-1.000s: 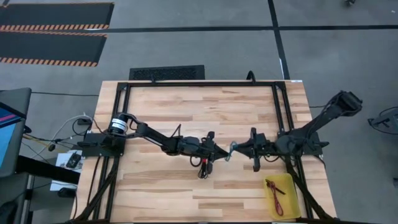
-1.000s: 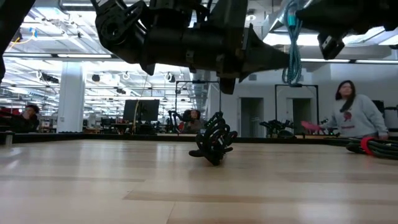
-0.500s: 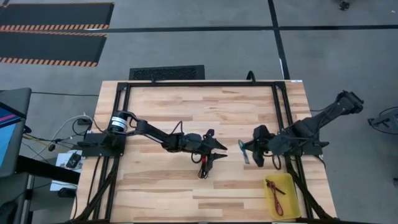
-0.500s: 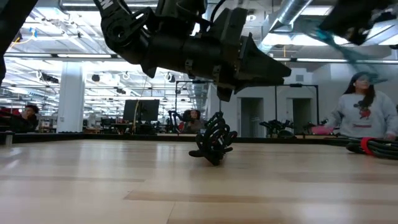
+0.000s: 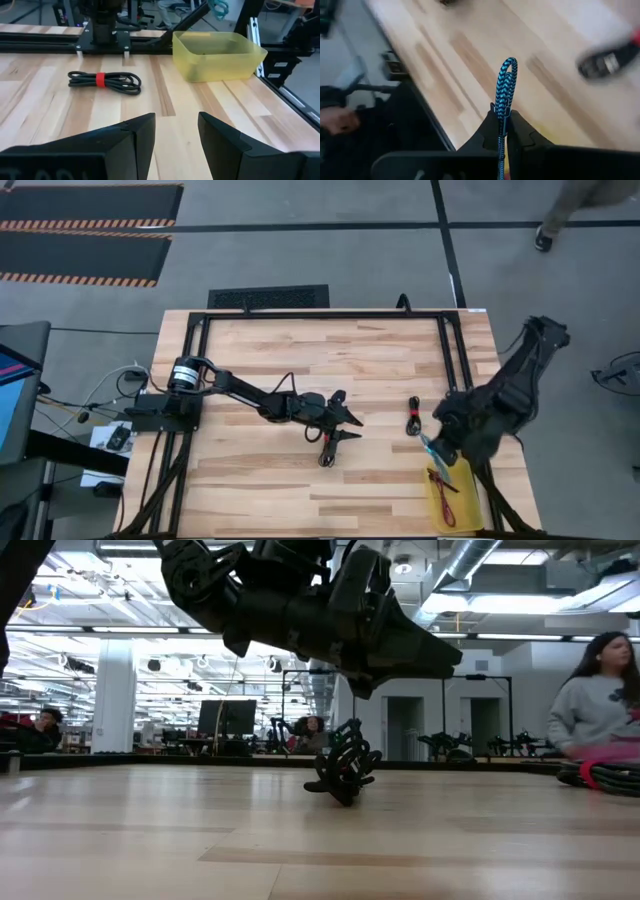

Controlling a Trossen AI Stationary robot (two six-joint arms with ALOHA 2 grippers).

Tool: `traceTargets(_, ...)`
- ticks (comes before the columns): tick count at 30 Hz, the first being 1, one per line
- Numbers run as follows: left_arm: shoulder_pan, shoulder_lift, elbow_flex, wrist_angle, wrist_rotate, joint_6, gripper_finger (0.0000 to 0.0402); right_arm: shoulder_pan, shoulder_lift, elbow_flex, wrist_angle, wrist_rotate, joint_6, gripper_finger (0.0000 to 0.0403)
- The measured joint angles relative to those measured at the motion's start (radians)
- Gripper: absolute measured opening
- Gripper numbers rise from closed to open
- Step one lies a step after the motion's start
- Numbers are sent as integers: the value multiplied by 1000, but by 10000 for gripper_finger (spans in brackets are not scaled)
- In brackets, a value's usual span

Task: Pick and place USB-C Cables
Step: Put the blue charger cable into the yellow bin, then put the left black charger cable into the yellow bin

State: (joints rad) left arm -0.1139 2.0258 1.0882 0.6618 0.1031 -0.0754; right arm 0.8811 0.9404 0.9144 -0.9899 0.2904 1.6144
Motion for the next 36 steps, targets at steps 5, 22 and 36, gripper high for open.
traceTargets(5, 0, 0, 0, -13, 47, 3, 139, 170, 101, -41, 26, -3, 298, 13)
traceTargets(22, 28, 0, 0, -20, 49, 31, 140, 312, 441, -57, 141, -191, 609, 74)
traceTargets(36, 61, 0, 0, -90, 42, 34, 140, 268, 339, -57, -23, -202, 603, 206)
